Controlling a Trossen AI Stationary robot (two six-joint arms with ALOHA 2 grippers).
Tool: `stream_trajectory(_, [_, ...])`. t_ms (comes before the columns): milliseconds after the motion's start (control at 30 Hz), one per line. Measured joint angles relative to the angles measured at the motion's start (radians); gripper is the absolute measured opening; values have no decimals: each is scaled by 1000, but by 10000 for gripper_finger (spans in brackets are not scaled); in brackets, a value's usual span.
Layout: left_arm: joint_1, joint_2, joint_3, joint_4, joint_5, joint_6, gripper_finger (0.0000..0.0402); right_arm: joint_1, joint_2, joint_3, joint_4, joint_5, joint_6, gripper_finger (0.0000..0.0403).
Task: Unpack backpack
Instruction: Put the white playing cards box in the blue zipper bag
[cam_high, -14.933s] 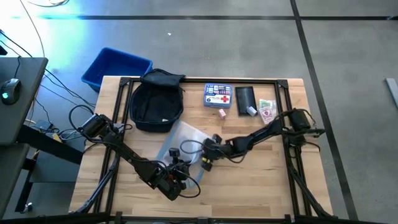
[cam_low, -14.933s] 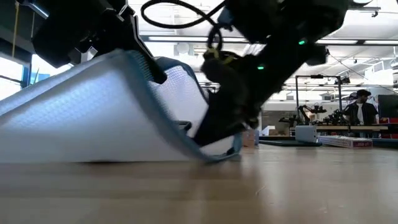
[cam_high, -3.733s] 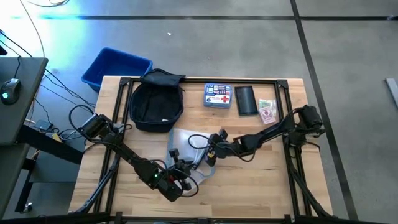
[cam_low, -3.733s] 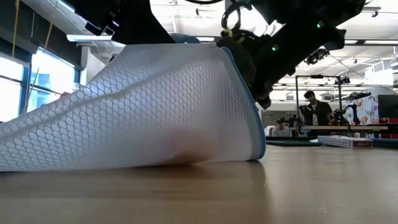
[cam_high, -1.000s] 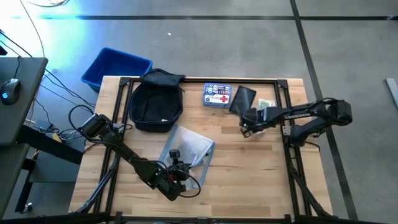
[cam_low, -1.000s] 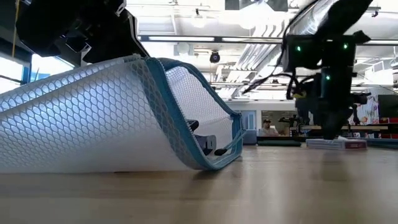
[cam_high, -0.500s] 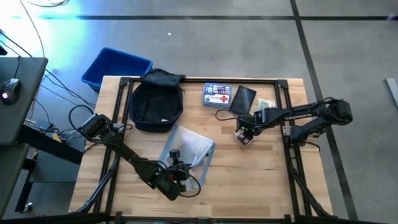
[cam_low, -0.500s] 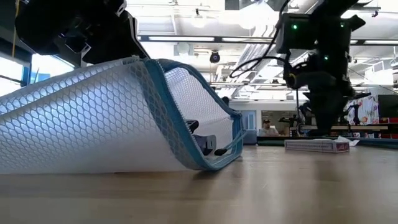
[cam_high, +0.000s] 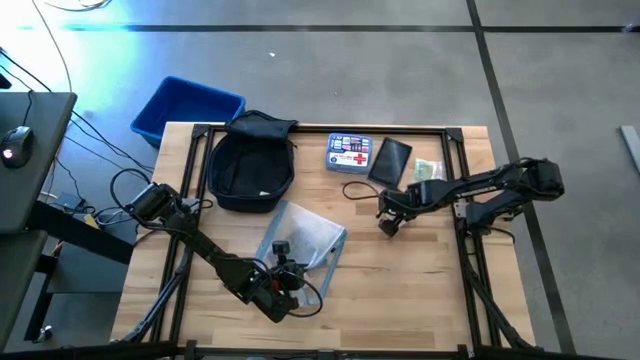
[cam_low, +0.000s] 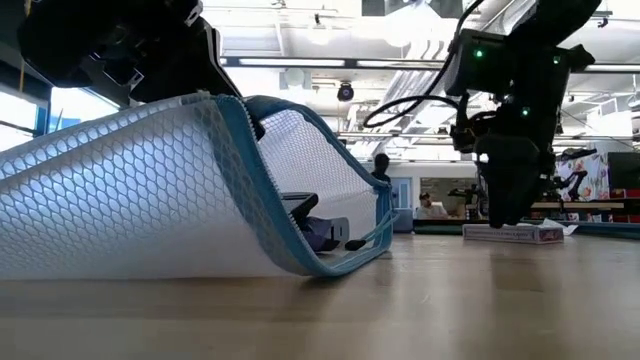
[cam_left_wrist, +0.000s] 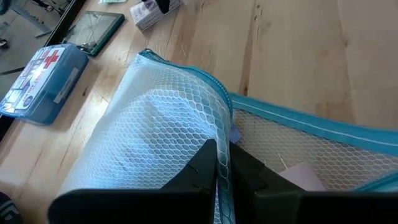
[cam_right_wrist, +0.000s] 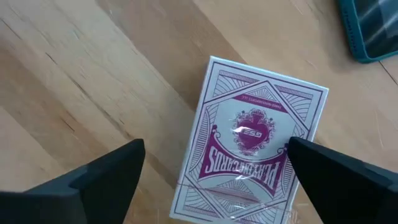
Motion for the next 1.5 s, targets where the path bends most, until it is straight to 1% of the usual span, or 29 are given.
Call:
stream_trajectory(133, [6, 0, 0, 0, 0, 0, 0, 0, 1, 3, -2, -9, -5, 377])
stream_trajectory(267, [6, 0, 0, 0, 0, -1, 0, 0, 1, 41, -68, -35, -3, 377])
stream_trajectory(367, [6, 0, 0, 0, 0, -2, 0, 0, 1, 77, -99, -36, -3, 376])
stream_trajectory(500, [6, 0, 0, 0, 14, -2, 0, -20, 1, 77, -141, -26, 8, 376])
stream_trajectory(600, [6, 0, 0, -1, 31, -2, 0, -56, 1, 49, -164, -21, 60, 376])
stream_trajectory(667, [6, 0, 0, 0, 34, -3, 0, -75, -1, 29, -132, -23, 76, 376])
stream_trajectory(867, [6, 0, 0, 0, 34, -2, 0, -90, -3, -34, 68, -71, 70, 376])
stream_trajectory(967, [6, 0, 0, 0, 34, -1, 0, -89, -3, -48, 106, -70, 68, 376])
stream_trajectory(1067, [6, 0, 0, 0, 34, -2, 0, -99, -2, -44, 100, -66, 66, 376])
stream_trajectory(1233, [8, 0, 0, 0, 31, -2, 0, -129, 3, 24, -8, -79, 75, 376])
stream_trajectory(1333, [13, 0, 0, 0, 32, -3, 0, -132, 2, 72, -34, -60, 95, 376])
stream_trajectory(1500, [13, 0, 0, 0, 43, -7, 0, -121, 5, 80, -41, -30, 111, 376])
